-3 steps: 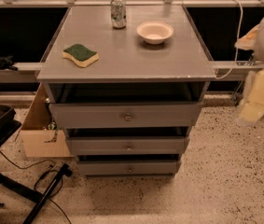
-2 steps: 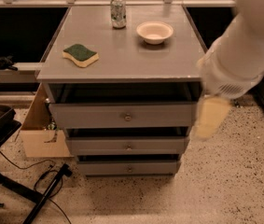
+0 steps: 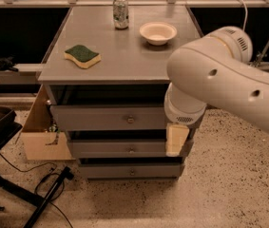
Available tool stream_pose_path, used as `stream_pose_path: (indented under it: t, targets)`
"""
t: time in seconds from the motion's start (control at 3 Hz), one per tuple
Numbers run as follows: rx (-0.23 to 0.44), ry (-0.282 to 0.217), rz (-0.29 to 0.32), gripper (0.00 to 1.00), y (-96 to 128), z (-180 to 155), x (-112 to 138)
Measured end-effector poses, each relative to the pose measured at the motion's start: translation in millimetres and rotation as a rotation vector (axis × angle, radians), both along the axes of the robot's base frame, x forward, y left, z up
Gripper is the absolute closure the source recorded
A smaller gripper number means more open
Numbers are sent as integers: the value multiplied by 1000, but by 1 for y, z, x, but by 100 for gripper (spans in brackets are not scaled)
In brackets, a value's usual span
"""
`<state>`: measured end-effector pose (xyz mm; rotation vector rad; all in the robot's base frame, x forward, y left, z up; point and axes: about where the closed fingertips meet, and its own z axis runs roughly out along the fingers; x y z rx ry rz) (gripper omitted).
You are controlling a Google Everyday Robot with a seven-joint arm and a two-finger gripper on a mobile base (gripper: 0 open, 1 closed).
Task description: Open top drawer
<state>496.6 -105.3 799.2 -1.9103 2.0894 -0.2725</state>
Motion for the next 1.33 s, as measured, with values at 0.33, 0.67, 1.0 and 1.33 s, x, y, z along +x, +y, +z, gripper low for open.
stream_pose_path:
  t: [0.33,0.67,1.0,1.33]
  targets:
    - [1,1,0,0,0,-4,2]
    - [-32,0,-3,0,6,-15,5]
    - [-118,-17,18,0,15,-48,29]
    - [-155,-22,36,0,17,-74,56]
